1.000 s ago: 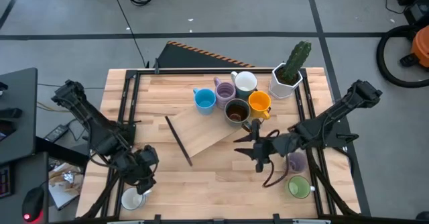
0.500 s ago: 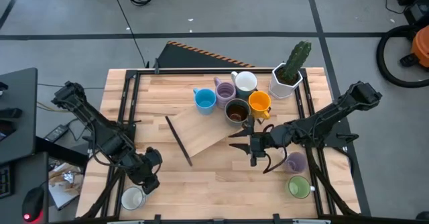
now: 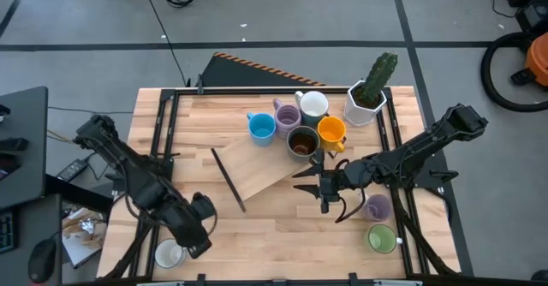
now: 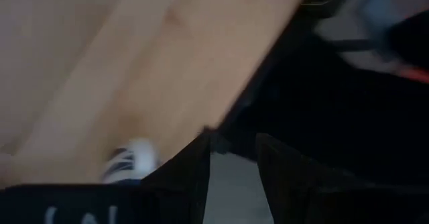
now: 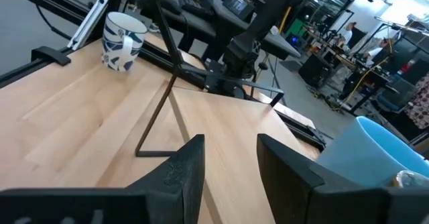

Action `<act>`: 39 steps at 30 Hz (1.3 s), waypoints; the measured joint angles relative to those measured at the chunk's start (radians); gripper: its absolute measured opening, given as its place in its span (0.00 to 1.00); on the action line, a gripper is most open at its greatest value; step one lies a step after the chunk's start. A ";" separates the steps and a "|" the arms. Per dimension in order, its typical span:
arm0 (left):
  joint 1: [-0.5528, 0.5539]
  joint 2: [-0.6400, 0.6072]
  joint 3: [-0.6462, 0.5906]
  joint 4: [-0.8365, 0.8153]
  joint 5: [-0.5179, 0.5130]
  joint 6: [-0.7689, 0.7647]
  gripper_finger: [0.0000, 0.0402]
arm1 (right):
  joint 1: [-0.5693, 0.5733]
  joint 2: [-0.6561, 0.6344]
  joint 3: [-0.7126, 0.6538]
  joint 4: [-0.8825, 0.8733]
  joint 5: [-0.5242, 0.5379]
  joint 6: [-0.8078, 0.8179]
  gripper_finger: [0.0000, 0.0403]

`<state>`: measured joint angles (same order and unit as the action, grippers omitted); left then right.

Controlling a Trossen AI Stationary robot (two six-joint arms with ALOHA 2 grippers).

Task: Place coffee mugs
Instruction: Put the white patterned mug on the shelf

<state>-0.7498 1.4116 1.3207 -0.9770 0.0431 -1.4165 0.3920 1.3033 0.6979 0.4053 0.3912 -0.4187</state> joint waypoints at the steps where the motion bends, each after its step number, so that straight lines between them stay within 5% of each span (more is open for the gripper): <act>1: 0.000 0.021 0.020 -0.035 -0.001 0.016 0.31 | 0.000 0.000 0.000 0.000 0.000 0.000 0.35; 17: 0.001 0.231 0.031 -0.103 0.066 0.125 0.52 | -0.001 0.000 0.000 -0.009 -0.049 0.011 0.35; 29: -0.001 0.325 0.029 -0.186 0.183 0.176 0.45 | -0.018 0.000 0.000 -0.009 -0.053 0.030 0.35; 39: -0.080 0.325 -0.033 -0.153 0.143 0.148 0.44 | -0.020 0.000 0.000 -0.010 -0.107 0.035 0.35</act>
<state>-0.8297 1.7363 1.2875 -1.1298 0.1858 -1.2680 0.3717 1.3037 0.6983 0.3958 0.2843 -0.3842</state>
